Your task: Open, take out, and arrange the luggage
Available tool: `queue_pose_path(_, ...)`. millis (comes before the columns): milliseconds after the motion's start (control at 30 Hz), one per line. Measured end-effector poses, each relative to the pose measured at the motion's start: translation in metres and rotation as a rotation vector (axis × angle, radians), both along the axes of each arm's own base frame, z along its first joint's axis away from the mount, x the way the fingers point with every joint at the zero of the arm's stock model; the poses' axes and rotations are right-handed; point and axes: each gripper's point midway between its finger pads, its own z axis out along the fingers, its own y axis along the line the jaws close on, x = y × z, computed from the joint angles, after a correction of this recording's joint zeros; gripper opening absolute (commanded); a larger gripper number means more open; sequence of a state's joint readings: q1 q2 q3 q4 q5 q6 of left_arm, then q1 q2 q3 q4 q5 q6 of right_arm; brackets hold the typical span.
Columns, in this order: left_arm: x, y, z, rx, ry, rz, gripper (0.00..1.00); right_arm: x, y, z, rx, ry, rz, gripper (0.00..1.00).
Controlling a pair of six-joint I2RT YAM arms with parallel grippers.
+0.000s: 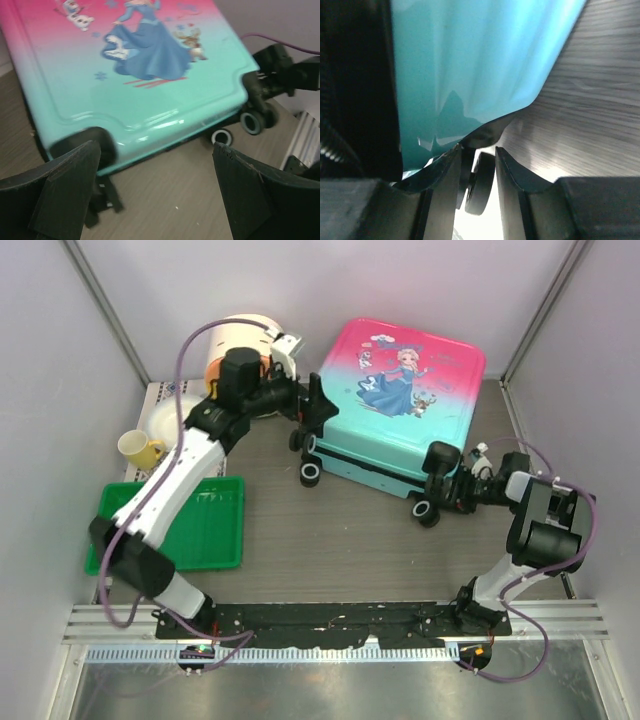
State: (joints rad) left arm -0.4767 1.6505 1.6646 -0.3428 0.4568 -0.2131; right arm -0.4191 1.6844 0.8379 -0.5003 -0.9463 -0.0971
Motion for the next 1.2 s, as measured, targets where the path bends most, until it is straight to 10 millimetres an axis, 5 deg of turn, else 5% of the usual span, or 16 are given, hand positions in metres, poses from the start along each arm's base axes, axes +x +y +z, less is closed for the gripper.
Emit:
queue_pose_path(100, -0.053, 0.009, 0.040, -0.027, -0.090, -0.048, 0.97, -0.007, 0.032, 0.000, -0.005, -0.021, 0.054, 0.40)
queue_pose_path(200, -0.100, 0.000, 0.053, -0.031, -0.136, -0.127, 0.97, -0.017, 0.066, 0.005, 0.009, -0.033, 0.115, 0.40)
queue_pose_path(300, -0.128, -0.025, 0.034, 0.008, -0.108, -0.213, 0.97, -0.028, 0.089, 0.016, 0.032, -0.045, 0.151, 0.39)
queue_pose_path(400, -0.139, -0.052, 0.000, 0.072, -0.040, -0.264, 0.97, -0.029, 0.090, 0.034, 0.025, -0.109, 0.152, 0.38)
queue_pose_path(567, -0.152, -0.090, -0.072, 0.230, 0.085, -0.307, 0.96, -0.020, 0.059, 0.084, -0.064, -0.334, 0.086, 0.39)
queue_pose_path(633, -0.155, -0.098, -0.085, 0.275, 0.093, -0.311, 0.96, -0.016, 0.041, 0.103, -0.120, -0.414, 0.049, 0.39)
queue_pose_path(767, -0.156, -0.115, -0.087, 0.318, 0.067, -0.298, 0.93, -0.007, 0.010, 0.126, -0.235, -0.506, 0.012, 0.44)
queue_pose_path(967, -0.150, -0.133, -0.078, 0.319, 0.029, -0.273, 0.87, 0.006, -0.022, 0.128, -0.328, -0.489, -0.004, 0.58)
queue_pose_path(1200, -0.142, -0.150, -0.110, 0.399, 0.047, -0.238, 0.77, 0.021, -0.043, 0.144, -0.414, -0.534, -0.043, 0.83)
